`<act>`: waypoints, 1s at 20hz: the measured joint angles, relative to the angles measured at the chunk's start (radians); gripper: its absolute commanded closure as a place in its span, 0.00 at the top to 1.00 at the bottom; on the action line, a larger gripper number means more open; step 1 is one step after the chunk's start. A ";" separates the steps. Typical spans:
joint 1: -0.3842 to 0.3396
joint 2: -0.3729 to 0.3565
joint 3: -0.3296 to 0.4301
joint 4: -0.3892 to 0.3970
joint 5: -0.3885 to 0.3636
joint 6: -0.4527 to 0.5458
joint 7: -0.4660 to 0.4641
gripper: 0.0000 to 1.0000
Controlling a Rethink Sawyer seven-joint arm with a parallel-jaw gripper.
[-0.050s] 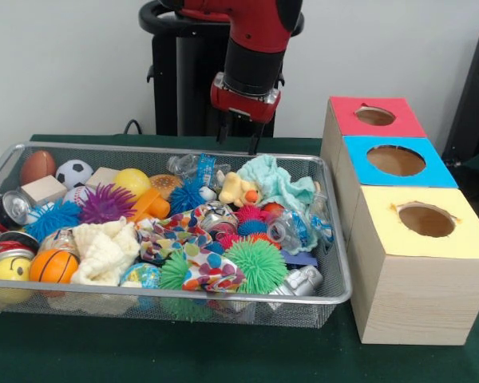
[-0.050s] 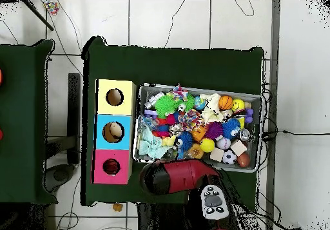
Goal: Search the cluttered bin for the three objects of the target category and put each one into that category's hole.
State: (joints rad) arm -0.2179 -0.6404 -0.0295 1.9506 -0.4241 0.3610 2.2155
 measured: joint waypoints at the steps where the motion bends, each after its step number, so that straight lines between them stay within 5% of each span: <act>1: 0.000 -0.003 0.002 0.000 0.000 0.002 0.000 1.00; 11: -0.003 -0.027 0.036 -0.023 0.004 0.036 0.000 1.00; 20: -0.022 0.032 0.041 -0.117 0.004 0.036 0.000 1.00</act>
State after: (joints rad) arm -0.2402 -0.6079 0.0117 1.8339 -0.4205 0.3975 2.2155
